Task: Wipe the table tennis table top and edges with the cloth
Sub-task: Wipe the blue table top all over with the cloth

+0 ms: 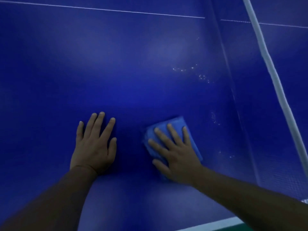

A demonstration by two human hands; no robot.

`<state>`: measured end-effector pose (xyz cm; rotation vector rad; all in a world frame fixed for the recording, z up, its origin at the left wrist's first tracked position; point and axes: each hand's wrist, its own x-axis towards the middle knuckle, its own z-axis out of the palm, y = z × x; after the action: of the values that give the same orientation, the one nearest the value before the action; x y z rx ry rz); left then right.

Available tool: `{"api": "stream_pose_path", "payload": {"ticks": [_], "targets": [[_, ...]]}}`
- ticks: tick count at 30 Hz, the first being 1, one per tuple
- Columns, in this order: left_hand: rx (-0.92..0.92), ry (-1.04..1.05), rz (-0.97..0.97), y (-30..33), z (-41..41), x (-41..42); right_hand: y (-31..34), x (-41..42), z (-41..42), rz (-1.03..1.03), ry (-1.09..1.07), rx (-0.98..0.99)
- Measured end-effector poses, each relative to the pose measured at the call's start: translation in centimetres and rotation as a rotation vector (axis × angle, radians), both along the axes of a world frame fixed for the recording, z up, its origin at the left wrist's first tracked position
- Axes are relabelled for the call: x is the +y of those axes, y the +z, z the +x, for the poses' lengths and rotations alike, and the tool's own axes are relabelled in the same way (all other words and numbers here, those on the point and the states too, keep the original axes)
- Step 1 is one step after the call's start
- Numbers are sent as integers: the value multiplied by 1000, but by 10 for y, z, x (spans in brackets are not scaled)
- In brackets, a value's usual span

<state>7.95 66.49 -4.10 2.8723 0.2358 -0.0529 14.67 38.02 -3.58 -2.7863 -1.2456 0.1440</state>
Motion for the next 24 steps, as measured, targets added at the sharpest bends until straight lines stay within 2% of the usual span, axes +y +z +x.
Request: {"api": "stream_pose_path", "payload": {"ticks": [2, 3, 5, 7, 9, 11, 13, 15, 16, 18, 20, 22, 24], "targets": [[6, -4, 8, 1, 1, 0, 1, -12, 25, -30, 159, 16], [9, -5, 6, 2, 1, 0, 0, -11, 52, -39, 107, -21], [8, -5, -9, 3, 1, 0, 4, -4, 112, -55, -213, -25], [-14, 7, -46, 6, 1, 0, 9, 7, 147, -61, -559, 65], [-48, 32, -70, 9, 8, 1, 6, 27, 138, -74, -655, 64], [-69, 72, -61, 11, 27, 2, 4, 50, 96, -20, -467, 12], [-74, 118, -53, 11, 56, 2, -2, 54, 63, 7, -147, -7], [-62, 161, -56, 10, 89, 2, -5, 44, 83, -20, 15, -9], [-60, 184, -57, 10, 103, 2, -5, 37, 103, -18, -19, -29], [-51, 231, -60, 8, 121, 1, -1, 22, 145, -35, -225, -52], [-30, 261, -70, 6, 126, 0, 1, 9, 169, -72, -397, 0], [-22, 253, -77, 6, 124, 1, -2, 12, 156, -64, -381, -24], [-15, 240, -70, 4, 124, 2, -2, 29, 123, -7, -260, -66]]}}
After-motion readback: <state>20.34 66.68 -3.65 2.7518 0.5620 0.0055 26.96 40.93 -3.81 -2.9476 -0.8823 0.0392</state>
